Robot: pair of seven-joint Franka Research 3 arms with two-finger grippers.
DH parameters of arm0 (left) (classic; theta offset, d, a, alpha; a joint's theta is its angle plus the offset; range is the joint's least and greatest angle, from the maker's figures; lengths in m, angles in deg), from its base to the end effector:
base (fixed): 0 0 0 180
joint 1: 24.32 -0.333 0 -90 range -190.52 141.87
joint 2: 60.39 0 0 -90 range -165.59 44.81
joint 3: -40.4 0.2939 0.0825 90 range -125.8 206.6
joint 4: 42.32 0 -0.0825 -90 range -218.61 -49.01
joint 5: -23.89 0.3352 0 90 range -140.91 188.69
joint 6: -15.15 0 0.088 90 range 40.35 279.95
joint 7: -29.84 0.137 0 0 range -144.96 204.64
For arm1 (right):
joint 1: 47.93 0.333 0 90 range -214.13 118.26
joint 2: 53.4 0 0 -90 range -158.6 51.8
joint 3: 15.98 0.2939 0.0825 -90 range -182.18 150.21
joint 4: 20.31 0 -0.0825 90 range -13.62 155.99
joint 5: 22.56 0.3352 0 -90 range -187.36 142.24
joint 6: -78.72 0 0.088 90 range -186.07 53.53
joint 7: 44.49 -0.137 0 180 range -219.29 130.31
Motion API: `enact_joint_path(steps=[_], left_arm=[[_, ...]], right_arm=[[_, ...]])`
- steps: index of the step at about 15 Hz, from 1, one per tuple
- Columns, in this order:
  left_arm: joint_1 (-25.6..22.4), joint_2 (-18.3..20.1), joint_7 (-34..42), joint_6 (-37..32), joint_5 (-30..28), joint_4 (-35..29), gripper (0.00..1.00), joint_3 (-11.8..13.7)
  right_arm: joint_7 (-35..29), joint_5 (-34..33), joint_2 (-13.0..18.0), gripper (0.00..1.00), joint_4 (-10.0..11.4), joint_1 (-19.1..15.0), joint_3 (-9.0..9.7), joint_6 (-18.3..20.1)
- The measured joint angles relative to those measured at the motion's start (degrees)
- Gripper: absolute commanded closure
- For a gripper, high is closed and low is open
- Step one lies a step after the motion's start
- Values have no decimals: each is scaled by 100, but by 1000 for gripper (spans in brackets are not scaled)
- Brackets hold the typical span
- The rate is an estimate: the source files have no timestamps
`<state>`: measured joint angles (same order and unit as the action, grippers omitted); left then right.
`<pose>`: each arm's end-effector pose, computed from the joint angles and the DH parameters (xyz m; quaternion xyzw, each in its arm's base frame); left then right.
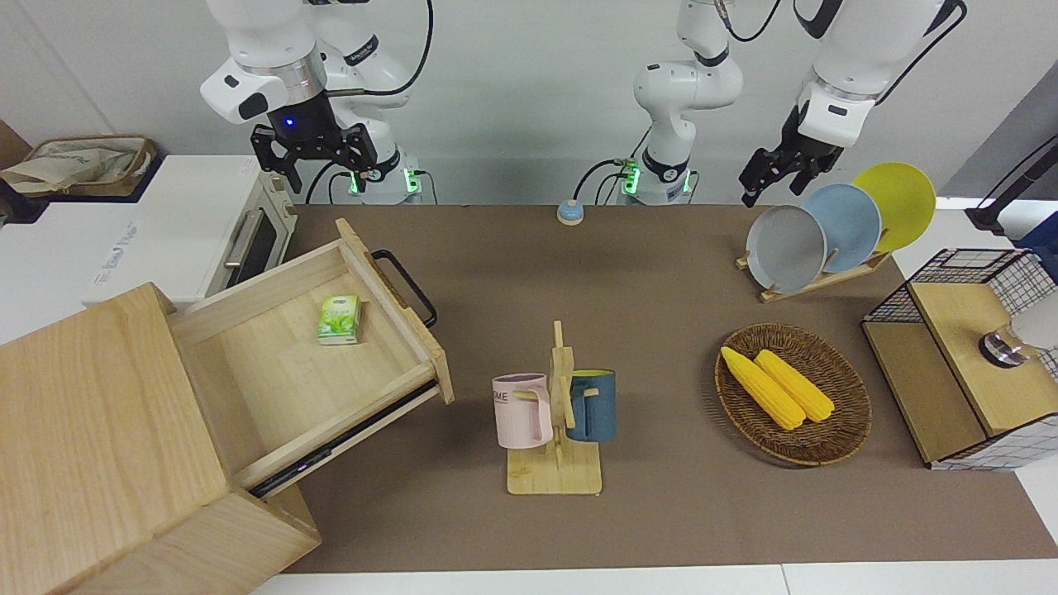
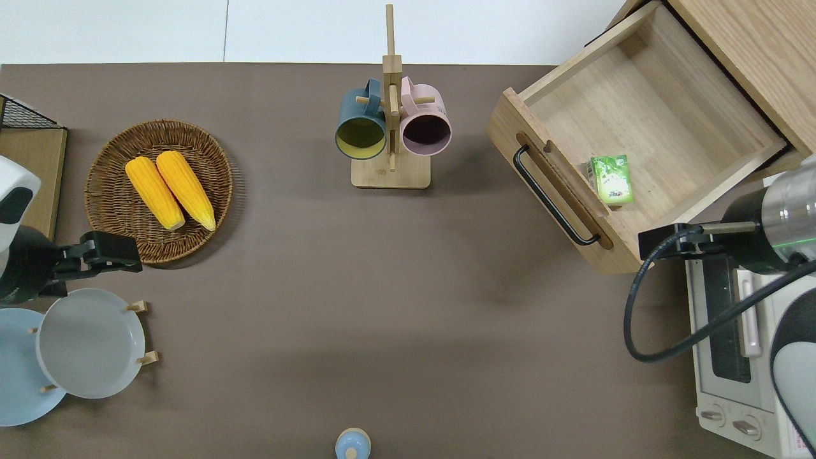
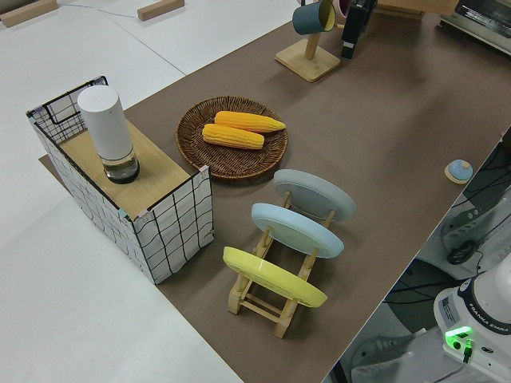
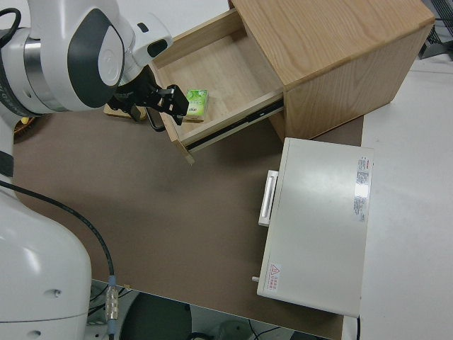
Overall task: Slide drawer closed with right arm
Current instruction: 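Move the right gripper toward the open drawer's front handle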
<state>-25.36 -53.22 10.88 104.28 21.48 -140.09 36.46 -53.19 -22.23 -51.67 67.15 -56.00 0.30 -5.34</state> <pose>0.4648 -0.0312 0.5746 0.9899 0.1399 -0.0159 0.0140 0.4806 0.0724 0.5964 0.9999 -0.0041 -0.0148 0.0036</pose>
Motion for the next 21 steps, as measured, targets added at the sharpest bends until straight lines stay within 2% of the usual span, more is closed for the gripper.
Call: enact_joint_path(steps=[6, 9, 11, 13, 14, 15, 17, 21], left_arm=[[0, 0, 0, 0, 0, 0, 7, 0], [0, 0, 0, 0, 0, 0, 7, 0], [0, 0, 0, 0, 0, 0, 7, 0], [0, 0, 0, 0, 0, 0, 7, 0], [0, 0, 0, 0, 0, 0, 7, 0], [0, 0, 0, 0, 0, 0, 7, 0], [0, 0, 0, 0, 0, 0, 7, 0], [0, 0, 0, 0, 0, 0, 7, 0]], right_arm=[[-2, -1, 0, 40, -31, 19, -57, 21], [-4, 0, 0, 217, -33, 24, -84, 21], [-4, 0, 0, 520, -33, 24, -118, 21], [-28, 0, 0, 898, -33, 25, -139, 23], [-130, 0, 0, 962, -33, 26, -164, 24], [-292, 1, 0, 1000, -33, 27, -176, 25], [-737, 121, 0, 1000, -33, 108, -177, 99], [-2393, 430, 30, 1000, -53, 427, -157, 147]])
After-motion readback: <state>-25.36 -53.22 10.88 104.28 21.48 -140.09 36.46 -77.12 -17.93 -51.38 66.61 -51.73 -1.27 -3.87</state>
